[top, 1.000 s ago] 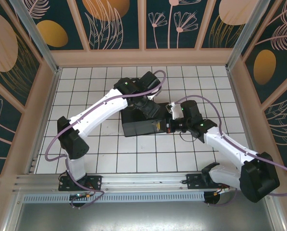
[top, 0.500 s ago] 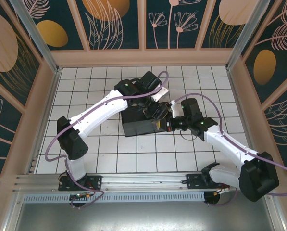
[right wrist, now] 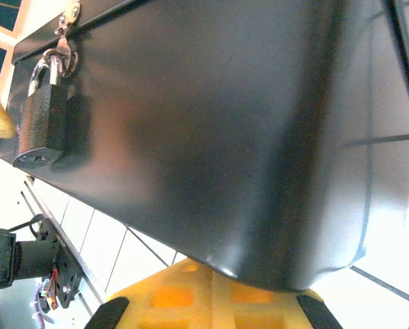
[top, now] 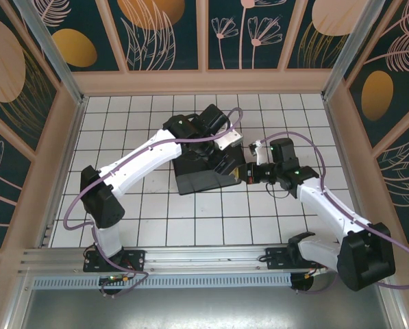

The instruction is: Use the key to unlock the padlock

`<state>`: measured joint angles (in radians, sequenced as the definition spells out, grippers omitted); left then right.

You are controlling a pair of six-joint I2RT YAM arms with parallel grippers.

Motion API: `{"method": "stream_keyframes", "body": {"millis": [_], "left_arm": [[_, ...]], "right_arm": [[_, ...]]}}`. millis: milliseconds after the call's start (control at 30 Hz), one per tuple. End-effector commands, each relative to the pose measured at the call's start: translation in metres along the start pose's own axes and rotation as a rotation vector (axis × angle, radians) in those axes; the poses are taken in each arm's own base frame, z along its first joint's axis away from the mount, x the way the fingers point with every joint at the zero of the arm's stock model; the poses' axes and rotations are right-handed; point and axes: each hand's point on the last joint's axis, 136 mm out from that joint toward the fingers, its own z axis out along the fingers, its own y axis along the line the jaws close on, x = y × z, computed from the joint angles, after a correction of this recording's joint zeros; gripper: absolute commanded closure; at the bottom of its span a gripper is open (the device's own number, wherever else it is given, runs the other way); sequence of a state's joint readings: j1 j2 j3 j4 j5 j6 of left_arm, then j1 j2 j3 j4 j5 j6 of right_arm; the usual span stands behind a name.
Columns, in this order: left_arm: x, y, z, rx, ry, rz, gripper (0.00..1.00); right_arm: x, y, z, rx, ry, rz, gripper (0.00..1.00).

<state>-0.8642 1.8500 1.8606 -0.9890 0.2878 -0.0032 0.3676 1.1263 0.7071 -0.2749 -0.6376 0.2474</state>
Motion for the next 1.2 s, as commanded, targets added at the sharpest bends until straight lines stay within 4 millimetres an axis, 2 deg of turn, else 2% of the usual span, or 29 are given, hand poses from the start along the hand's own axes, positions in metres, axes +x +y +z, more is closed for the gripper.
{"method": "stream_keyframes", "body": {"millis": [0,167,333,500,700,900,1100,1167], "left_arm": [[0.003,0.005,0.003,-0.019,0.036,0.029,0.37],[-0.002,0.014,0.013,-0.055,0.047,0.014,0.36],[-0.001,0.017,0.022,-0.055,0.069,0.005,0.39],[0.007,0.015,0.011,-0.063,0.075,-0.002,0.4],[0.023,0.01,0.005,-0.052,0.104,0.006,0.42],[0.014,0.011,-0.016,-0.089,0.059,0.02,0.43],[0.02,0.011,-0.016,-0.089,0.065,0.026,0.46],[0.006,0.017,-0.026,-0.13,-0.008,0.002,0.35]], "right_arm": [[-0.004,0.0,-0.001,-0.014,-0.004,-0.022,1.0],[-0.006,0.003,-0.001,-0.025,-0.005,-0.022,1.0],[-0.007,0.004,-0.001,-0.027,-0.005,-0.026,1.0],[-0.003,-0.003,0.003,-0.012,0.007,-0.019,1.0],[-0.011,-0.007,0.005,-0.003,-0.004,-0.02,1.0],[-0.018,-0.006,0.006,-0.005,-0.008,-0.02,1.0],[-0.021,-0.002,0.006,-0.02,-0.018,-0.02,1.0],[-0.02,0.003,0.005,-0.039,-0.013,-0.019,1.0]]}}
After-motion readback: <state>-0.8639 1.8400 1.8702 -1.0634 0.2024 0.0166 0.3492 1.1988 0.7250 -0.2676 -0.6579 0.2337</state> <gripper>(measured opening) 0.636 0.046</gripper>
